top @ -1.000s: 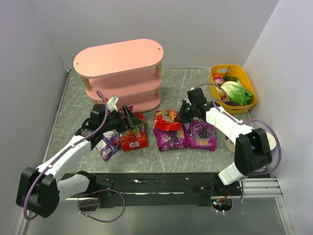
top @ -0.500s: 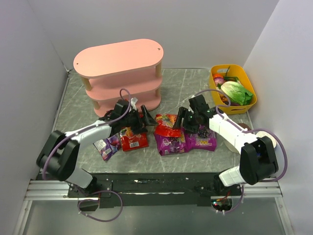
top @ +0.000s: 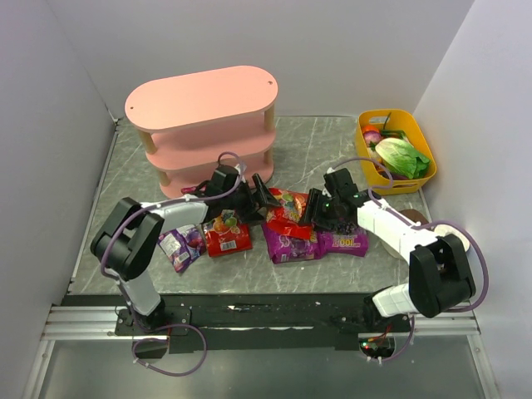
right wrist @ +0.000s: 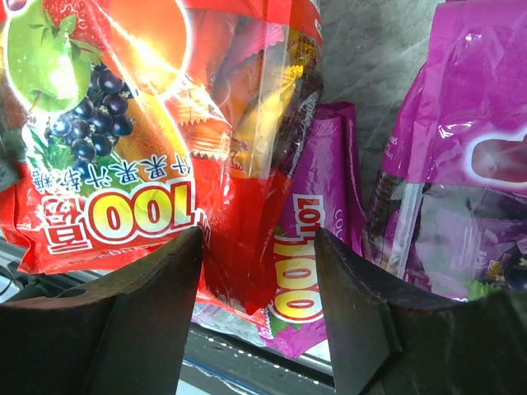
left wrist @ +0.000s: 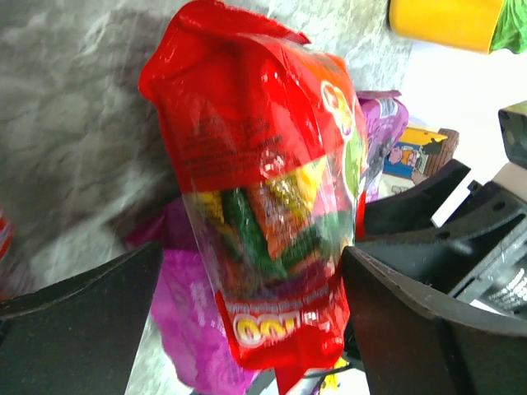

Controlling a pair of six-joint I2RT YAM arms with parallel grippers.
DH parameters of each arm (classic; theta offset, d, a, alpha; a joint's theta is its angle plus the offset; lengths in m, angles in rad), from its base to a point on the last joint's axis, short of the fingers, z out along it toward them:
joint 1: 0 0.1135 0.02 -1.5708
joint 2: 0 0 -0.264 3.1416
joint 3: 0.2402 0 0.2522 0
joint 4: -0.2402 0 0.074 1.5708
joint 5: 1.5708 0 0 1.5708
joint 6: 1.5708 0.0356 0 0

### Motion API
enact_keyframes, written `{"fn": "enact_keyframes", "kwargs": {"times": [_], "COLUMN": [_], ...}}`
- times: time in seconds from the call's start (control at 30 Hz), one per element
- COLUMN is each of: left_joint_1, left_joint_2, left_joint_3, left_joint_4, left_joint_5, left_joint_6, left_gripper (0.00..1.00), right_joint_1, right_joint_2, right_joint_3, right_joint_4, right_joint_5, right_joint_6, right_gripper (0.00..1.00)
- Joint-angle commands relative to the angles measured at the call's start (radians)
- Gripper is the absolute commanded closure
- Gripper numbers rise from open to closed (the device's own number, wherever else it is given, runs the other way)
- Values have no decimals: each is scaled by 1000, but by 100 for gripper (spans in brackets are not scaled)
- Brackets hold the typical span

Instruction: Place and organize the candy bags onto the shelf

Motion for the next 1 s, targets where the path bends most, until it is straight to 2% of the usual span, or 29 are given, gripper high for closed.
{"fn": "enact_keyframes", "kwargs": {"times": [0.0, 0.23, 0.27, 0.37, 0.4, 0.47, 0.5, 0.67, 0.8, 0.97], "left_joint_1": [6, -14, -17, -35, -40, -54, -60, -97, -140, -202], "left_joint_2": [67, 101, 104, 90, 83, 63, 55, -2, -55, -144], "left_joint_3": [42, 66, 70, 80, 82, 91, 94, 111, 122, 128], "left_joint_4": [57, 105, 105, 82, 73, 53, 35, -11, -50, -59], "left_joint_5": [35, 40, 41, 23, 8, -12, -28, -83, -150, -224], "left_joint_6": [-75, -93, -88, -73, -59, -40, -22, 35, 84, 176], "left_gripper": [4, 3, 12, 23, 32, 40, 50, 74, 78, 79], "right_joint_1": [-4, -5, -5, -4, -4, -5, -5, -5, -16, -38], "right_joint_2": [4, -27, -33, -64, -73, -101, -111, -182, -228, -297], "right_joint_3": [-40, -39, -42, -39, -37, -30, -27, 13, 52, 94], "right_joint_4": [-102, -109, -108, -116, -122, -125, -129, -165, -194, -215], "right_joint_5": [38, 54, 58, 63, 71, 75, 80, 101, 129, 163], "right_joint_6": [-57, -88, -91, -96, -96, -94, -91, -79, -73, -51], "right_gripper": [38, 38, 38, 37, 36, 35, 34, 25, 18, 15]}}
